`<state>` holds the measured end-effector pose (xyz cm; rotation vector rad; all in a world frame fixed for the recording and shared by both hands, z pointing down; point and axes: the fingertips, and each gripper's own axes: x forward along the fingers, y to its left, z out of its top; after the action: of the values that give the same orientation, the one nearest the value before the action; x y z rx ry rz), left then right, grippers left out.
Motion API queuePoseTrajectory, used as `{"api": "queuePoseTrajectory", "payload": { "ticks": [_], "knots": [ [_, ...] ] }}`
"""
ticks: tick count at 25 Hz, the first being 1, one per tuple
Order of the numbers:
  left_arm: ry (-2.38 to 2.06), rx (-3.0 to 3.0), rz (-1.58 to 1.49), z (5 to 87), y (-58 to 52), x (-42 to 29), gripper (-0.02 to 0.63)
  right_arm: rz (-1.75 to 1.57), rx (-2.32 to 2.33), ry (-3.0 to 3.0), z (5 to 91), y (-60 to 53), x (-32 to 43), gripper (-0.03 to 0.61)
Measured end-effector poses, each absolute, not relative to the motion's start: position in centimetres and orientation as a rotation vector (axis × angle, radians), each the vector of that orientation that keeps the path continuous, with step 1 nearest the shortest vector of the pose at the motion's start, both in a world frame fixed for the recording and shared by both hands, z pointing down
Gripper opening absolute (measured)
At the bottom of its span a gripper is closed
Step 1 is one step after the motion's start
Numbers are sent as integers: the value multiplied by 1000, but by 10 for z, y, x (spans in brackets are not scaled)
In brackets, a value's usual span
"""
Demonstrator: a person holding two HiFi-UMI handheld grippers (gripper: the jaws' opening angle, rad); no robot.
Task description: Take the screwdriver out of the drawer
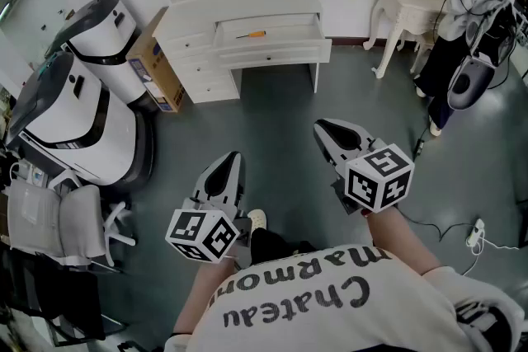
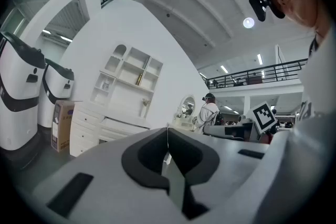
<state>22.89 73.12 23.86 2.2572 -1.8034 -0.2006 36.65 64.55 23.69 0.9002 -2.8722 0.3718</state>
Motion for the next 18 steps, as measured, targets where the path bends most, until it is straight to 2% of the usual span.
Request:
{"api": "queuePoseTrajectory", "payload": {
  "ticks": [9,18],
  "knots": [
    [-1790,2246,-218,252,721,218,25,380,919,-2846,250,634,360,40],
    [-1729,2279,-215,248,666,171,25,456,978,-2862,239,586,316,40]
  ]
}}
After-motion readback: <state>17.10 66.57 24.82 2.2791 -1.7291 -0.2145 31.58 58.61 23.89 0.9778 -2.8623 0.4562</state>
